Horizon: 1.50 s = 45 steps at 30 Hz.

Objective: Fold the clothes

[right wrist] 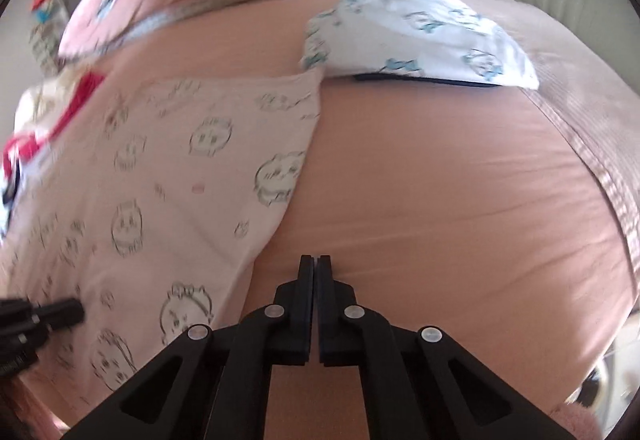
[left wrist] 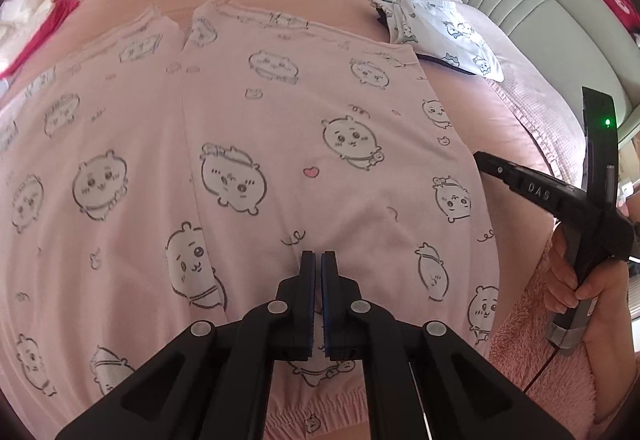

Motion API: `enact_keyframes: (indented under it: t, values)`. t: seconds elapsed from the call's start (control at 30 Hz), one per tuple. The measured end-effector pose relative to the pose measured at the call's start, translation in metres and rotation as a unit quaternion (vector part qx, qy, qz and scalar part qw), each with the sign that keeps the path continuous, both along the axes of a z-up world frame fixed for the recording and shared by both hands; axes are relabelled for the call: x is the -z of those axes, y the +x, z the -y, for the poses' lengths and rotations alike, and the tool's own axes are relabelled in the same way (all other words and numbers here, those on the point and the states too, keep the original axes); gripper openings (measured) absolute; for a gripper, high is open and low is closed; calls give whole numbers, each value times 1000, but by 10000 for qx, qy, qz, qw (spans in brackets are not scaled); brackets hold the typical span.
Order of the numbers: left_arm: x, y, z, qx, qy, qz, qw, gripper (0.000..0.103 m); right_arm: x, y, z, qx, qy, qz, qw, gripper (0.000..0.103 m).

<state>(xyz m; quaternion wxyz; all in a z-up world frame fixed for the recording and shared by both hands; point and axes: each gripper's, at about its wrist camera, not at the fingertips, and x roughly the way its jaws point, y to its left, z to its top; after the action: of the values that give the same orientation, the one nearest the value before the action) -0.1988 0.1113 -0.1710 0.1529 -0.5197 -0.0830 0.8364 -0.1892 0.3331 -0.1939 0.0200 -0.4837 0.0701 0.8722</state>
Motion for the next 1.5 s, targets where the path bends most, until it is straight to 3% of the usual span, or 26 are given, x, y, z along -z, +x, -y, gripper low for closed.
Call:
enact_keyframes:
  t: [0.07,0.13,0.2,0.23,0.33,0.43,0.5,0.63,0.7,0.73,0.83,0.9,0.97,1.07,1.13,1.2,1.3,1.4,1.5]
  values:
    - [-9,2,-8,172,114,-267,9994,2,-7,3,-2,-95,-375,-150,9991,3]
    - [-9,2,-18,351,176,-372,9985,2,-9,6,12,-526,-565,-196,9968,6]
    - [2,-1,-31,523,-43,-201,9984,2,-3,10,30,-1029,-537,-3,9932,21]
    - [11,-3,-38,586,-258,-13,9979,2,3,13,40,-1280,-463,175,9905,24]
    - [10,10,-43,736,-582,44,9956,2,9,23,45,-1195,393,296,9916,23]
    - [6,28,-33,816,-507,259,9950,2,3,30,21,-405,828,318,9952,27]
    - [1,36,-26,750,-381,172,9963,2,-5,34,11,-204,577,151,9980,28]
    - [-1,36,-23,509,-188,-51,9985,2,-17,37,36,-1034,-307,-110,9941,28]
    - [11,35,-27,553,-223,225,9980,2,-5,40,59,-1538,-147,242,9877,30]
    - [15,38,-29,561,-331,305,9974,2,6,45,68,-1661,228,498,9846,31]
    - [6,56,-26,737,-328,280,9963,2,1,64,68,-1456,772,502,9850,41]
    - [-2,67,-16,788,-213,253,9963,2,-6,73,60,-1214,658,433,9895,44]
    - [-12,74,0,512,-68,139,9986,2,-14,82,52,-981,520,346,9932,44]
    - [-16,75,29,-256,-118,-87,9996,2,-28,89,67,-1227,-39,12,9924,44]
    - [-5,73,43,-659,-100,226,9975,2,-19,92,87,-1460,-57,229,9890,44]
    - [4,80,54,-791,50,498,9956,2,1,94,100,-1573,260,626,9852,44]
    - [4,101,71,-902,335,868,9916,2,-2,103,91,-1519,417,525,9861,45]
    - [-14,131,94,-1304,538,372,9893,2,-7,111,76,-1078,362,498,9923,46]
    - [-20,143,120,-1867,479,20,9813,2,-15,114,59,-774,-226,208,9965,46]
